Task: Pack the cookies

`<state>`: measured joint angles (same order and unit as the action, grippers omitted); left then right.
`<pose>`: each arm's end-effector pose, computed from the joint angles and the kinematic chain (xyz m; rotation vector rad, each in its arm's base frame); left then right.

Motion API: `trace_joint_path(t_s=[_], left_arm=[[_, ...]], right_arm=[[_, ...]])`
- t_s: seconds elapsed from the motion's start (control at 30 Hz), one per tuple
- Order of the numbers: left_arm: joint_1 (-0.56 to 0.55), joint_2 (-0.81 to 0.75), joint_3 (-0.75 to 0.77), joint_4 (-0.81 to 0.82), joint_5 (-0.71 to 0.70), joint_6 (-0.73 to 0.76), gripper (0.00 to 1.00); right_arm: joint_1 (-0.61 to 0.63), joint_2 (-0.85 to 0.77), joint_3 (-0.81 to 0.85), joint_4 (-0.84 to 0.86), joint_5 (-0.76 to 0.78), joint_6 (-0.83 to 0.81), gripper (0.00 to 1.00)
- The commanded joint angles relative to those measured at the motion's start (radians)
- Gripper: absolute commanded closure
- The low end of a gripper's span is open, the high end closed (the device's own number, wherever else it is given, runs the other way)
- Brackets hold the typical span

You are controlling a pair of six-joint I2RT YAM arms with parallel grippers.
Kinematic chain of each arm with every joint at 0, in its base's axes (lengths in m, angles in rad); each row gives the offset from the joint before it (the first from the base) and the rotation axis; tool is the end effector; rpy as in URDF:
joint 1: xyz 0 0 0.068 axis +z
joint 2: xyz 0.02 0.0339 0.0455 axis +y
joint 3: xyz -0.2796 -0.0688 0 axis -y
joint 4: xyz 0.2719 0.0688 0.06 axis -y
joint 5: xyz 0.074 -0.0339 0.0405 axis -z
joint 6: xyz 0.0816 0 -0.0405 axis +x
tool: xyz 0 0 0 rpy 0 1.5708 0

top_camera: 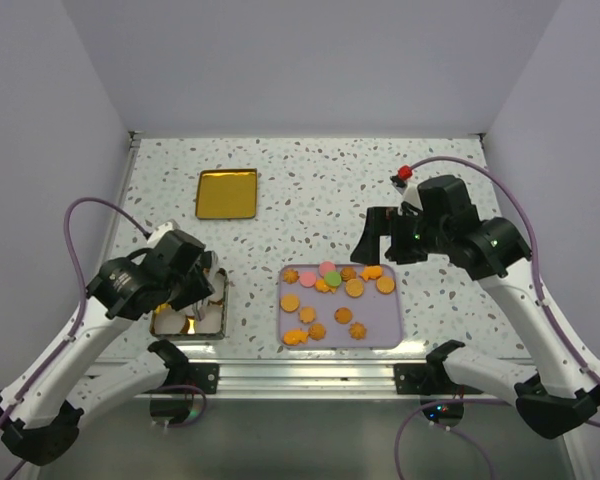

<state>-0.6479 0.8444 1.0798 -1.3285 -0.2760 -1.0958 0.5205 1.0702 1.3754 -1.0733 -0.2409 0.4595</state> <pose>0.1369 -0.0757 0.3088 -0.6672 2.5311 -0.2539 0.1962 0.1349 0.3913 -0.1995 2.4329 0.7472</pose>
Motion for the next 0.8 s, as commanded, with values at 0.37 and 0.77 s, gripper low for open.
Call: trace_joint_path(t_s=[0.37, 0.77], left_arm=[[0.007, -0.117, -0.015, 0.012, 0.118, 0.083, 0.97], [0.005, -0.212, -0.103, 0.011, 0.106, 0.011, 0.77]], right_arm=[[0.009, -0.049, -0.059, 0.026, -0.034, -0.001, 0.01], [0.009, -0.061, -0.062, 0.009, -0.017, -0.007, 0.01]])
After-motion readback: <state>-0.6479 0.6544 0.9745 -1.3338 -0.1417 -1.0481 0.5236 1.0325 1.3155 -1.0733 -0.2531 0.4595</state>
